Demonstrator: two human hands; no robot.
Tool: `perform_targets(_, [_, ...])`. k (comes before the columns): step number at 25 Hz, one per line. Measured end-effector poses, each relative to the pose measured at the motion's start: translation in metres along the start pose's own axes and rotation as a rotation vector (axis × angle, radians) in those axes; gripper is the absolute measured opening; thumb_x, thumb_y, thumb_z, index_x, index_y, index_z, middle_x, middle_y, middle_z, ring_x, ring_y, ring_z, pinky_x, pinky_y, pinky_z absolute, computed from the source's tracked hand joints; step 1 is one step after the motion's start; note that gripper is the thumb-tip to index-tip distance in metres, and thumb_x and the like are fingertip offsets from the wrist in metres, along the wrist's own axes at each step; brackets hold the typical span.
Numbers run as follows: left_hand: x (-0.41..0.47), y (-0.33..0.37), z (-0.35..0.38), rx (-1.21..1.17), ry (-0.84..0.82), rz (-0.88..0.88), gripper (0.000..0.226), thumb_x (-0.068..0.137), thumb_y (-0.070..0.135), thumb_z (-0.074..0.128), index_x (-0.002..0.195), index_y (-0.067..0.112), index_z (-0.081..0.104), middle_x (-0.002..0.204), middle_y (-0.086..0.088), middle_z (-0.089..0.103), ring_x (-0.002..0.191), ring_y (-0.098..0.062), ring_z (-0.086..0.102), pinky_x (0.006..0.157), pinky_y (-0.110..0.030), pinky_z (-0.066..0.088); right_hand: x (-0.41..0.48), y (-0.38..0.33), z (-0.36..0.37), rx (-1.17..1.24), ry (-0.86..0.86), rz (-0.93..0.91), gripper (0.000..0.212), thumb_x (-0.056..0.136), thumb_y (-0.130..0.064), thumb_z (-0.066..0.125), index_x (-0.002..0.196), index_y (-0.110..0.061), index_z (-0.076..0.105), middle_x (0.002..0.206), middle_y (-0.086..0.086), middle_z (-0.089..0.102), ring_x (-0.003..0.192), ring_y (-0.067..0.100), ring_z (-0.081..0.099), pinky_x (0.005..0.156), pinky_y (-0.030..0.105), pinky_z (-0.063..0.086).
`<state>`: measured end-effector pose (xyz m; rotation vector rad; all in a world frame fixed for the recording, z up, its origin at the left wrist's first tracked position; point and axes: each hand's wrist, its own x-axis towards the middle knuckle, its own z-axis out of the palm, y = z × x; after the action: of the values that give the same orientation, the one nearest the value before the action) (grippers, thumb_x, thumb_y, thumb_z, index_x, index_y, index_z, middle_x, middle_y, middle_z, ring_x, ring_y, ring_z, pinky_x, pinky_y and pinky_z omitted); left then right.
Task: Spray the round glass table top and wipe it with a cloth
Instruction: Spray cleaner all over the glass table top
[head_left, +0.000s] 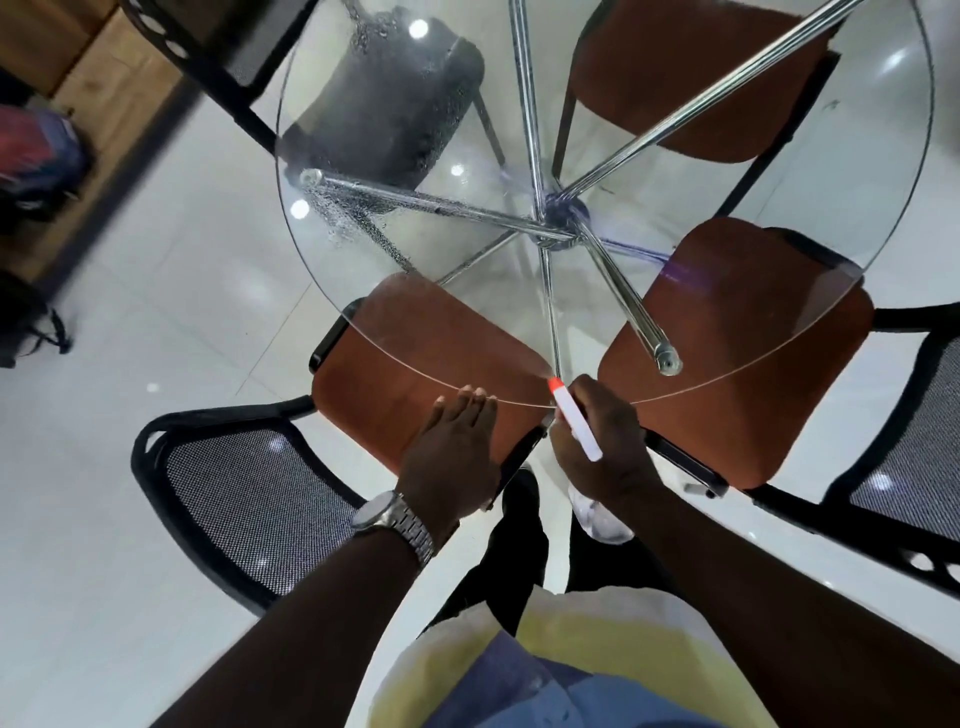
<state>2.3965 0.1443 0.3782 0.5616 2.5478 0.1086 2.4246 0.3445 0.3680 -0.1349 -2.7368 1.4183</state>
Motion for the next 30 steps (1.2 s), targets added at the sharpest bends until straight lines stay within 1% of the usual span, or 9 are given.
perform_targets(3, [0.009,-0.002,-0.006,0.067,-0.030,0.019,0.083,0.091,0.035,0.055,0.162,0.009,0.021,0.167,-0.009,0.031,0.158,-0.019,0.019,0.129,-0.039,0.010,0.014,-0.007,0.010,-0.002,0.084,0.084,0.039,0.082,0.011,0.065,0.083,-0.023,0.045,0.065,-0.023,0.037,0.061,-0.008,0.052,0.059,0.002,0.032])
perform_targets(8, [0.020,-0.005,-0.021,0.136,-0.044,0.032,0.079,0.088,0.034,0.061,0.157,0.009,0.033,0.152,-0.013,0.052,0.147,-0.022,0.042,0.129,-0.040,0.016,0.017,-0.003,0.010,0.055,0.075,0.050,0.016,0.085,0.002,0.069,0.085,-0.007,0.057,0.069,0.000,0.057,0.059,0.016,0.055,0.056,0.026,0.046])
perform_targets(12, [0.024,0.005,-0.028,0.225,-0.088,0.050,0.077,0.091,0.036,0.057,0.156,0.003,0.033,0.147,-0.014,0.056,0.143,-0.025,0.045,0.128,-0.041,0.017,0.021,-0.002,0.000,0.006,0.159,0.088,0.007,0.086,-0.004,0.065,0.085,-0.002,0.058,0.067,0.011,0.057,0.059,0.034,0.054,0.058,0.044,0.047])
perform_targets(16, [0.023,0.017,-0.033,0.271,-0.129,0.063,0.081,0.098,0.047,0.047,0.158,-0.002,0.025,0.154,-0.017,0.048,0.147,-0.029,0.039,0.128,-0.045,0.015,0.016,0.005,-0.023,0.047,0.230,0.098,0.008,0.087,-0.006,0.068,0.089,-0.007,0.060,0.074,0.003,0.062,0.063,0.018,0.057,0.062,0.033,0.050])
perform_targets(20, [0.020,0.023,-0.033,0.302,-0.150,0.046,0.087,0.093,0.058,0.046,0.158,0.003,0.027,0.152,-0.018,0.049,0.146,-0.031,0.040,0.127,-0.045,0.016,0.010,0.019,-0.039,-0.044,0.311,0.135,0.018,0.089,-0.003,0.067,0.092,-0.018,0.057,0.070,-0.003,0.055,0.059,0.018,0.047,0.061,0.028,0.042])
perform_targets(22, [0.020,0.027,-0.037,0.306,-0.076,0.059,0.090,0.086,0.065,0.026,0.153,0.006,0.039,0.141,-0.015,0.060,0.136,-0.034,0.051,0.125,-0.048,0.022,0.004,0.025,-0.045,-0.072,0.327,0.155,0.012,0.089,-0.007,0.062,0.101,-0.007,0.065,0.070,0.000,0.058,0.058,0.020,0.050,0.060,0.026,0.043])
perform_targets(24, [0.026,0.036,-0.037,0.280,0.018,0.117,0.090,0.083,0.061,0.017,0.148,0.007,0.045,0.141,-0.012,0.060,0.131,-0.033,0.054,0.123,-0.048,0.026,-0.002,0.029,-0.053,-0.087,0.344,0.172,0.016,0.091,-0.007,0.063,0.103,0.003,0.067,0.068,-0.011,0.050,0.060,0.008,0.055,0.059,0.012,0.038])
perform_targets(27, [0.034,0.046,-0.024,0.188,0.014,0.167,0.071,0.093,0.045,0.049,0.153,0.009,0.040,0.158,-0.013,0.044,0.144,-0.029,0.043,0.124,-0.044,0.024,-0.010,0.027,-0.062,-0.080,0.332,0.172,0.006,0.091,-0.002,0.067,0.092,-0.004,0.062,0.069,-0.017,0.044,0.064,-0.005,0.057,0.061,0.002,0.036])
perform_targets(30, [0.033,0.051,-0.013,0.203,-0.073,0.176,0.074,0.096,0.036,0.055,0.158,0.005,0.029,0.166,-0.018,0.029,0.152,-0.031,0.031,0.128,-0.043,0.019,-0.016,0.027,-0.068,-0.089,0.284,0.168,0.014,0.086,-0.006,0.067,0.088,-0.015,0.056,0.065,-0.017,0.044,0.062,0.000,0.056,0.059,0.004,0.034])
